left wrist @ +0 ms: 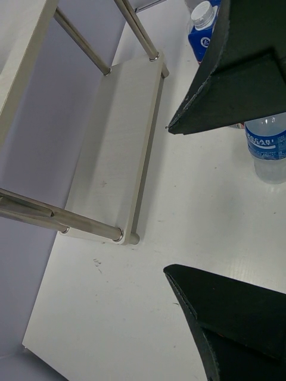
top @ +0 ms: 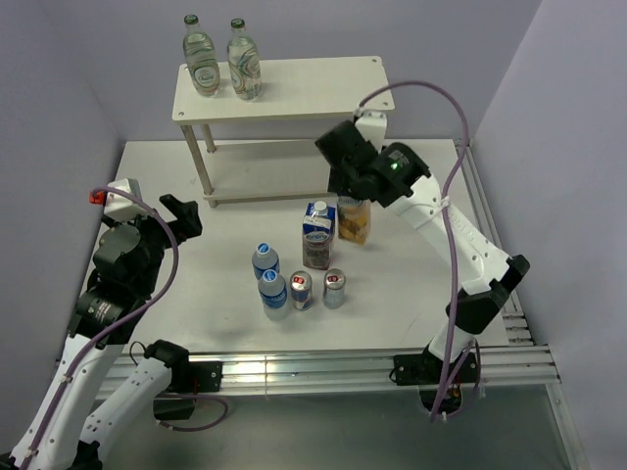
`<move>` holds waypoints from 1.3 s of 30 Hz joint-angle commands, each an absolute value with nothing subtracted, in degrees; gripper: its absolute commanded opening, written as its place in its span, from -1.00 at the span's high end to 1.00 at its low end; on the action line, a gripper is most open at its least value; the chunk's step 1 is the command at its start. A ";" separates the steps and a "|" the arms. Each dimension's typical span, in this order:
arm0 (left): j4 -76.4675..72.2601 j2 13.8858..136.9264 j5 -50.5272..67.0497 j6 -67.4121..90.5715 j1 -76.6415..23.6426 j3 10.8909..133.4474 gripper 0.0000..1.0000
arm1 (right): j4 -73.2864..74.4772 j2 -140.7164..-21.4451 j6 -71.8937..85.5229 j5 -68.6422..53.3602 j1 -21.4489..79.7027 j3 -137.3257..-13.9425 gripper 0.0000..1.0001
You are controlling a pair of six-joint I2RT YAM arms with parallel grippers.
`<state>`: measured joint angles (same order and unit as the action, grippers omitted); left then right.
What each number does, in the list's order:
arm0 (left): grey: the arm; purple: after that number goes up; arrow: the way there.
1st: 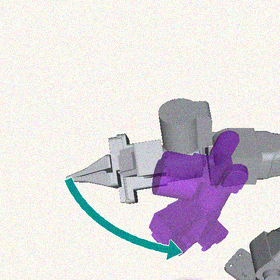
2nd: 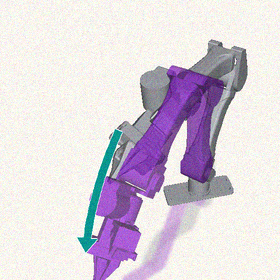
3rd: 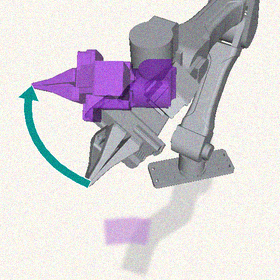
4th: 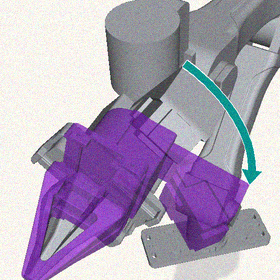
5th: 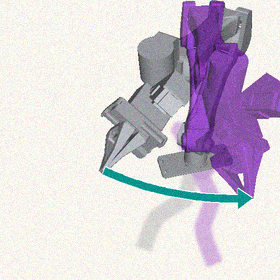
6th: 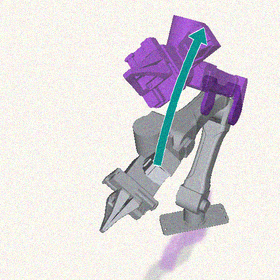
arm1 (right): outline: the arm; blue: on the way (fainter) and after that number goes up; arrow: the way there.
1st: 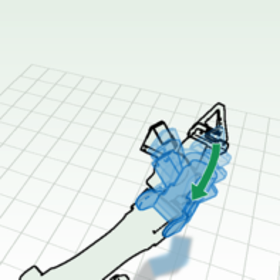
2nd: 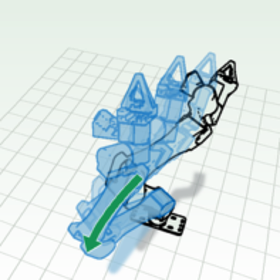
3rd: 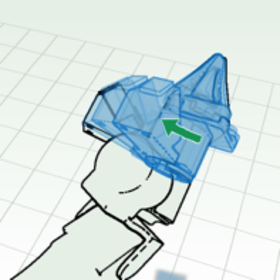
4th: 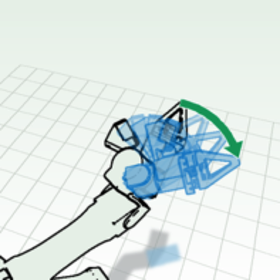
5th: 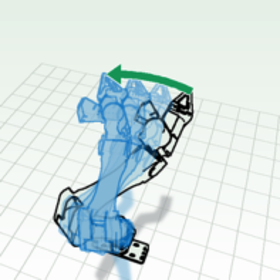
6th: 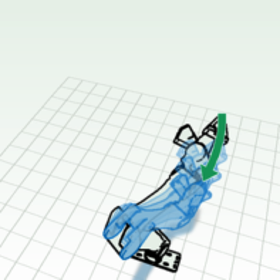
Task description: Place and organize the beverage onto the shelf
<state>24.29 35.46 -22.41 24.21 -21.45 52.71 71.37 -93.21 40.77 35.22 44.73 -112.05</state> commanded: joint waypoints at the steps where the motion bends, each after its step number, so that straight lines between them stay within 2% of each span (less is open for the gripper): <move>1: 22.15 35.42 -23.38 23.55 -21.27 52.65 -0.95 | 66.35 -93.41 34.03 45.26 43.69 -130.48 1.00; 2: 22.06 35.42 -23.38 23.47 -21.27 52.56 -0.95 | 66.79 -94.56 31.93 45.18 43.42 -137.30 0.99; 5: 22.06 35.51 -23.38 23.47 -21.27 52.56 -0.95 | 63.74 -96.15 26.92 45.00 42.28 -144.21 0.97; 10: 22.06 35.68 -23.47 23.47 -21.27 52.30 -0.95 | 49.51 -91.41 19.79 46.32 41.84 -139.49 0.93; 19: 21.88 36.21 -23.47 23.47 -21.27 52.12 -0.94 | 33.87 -91.67 6.96 49.13 41.84 -143.88 0.94; 39: 21.88 37.88 -23.29 23.20 -21.27 52.03 -0.93 | 2.74 -93.16 -5.09 43.77 42.71 -147.22 1.00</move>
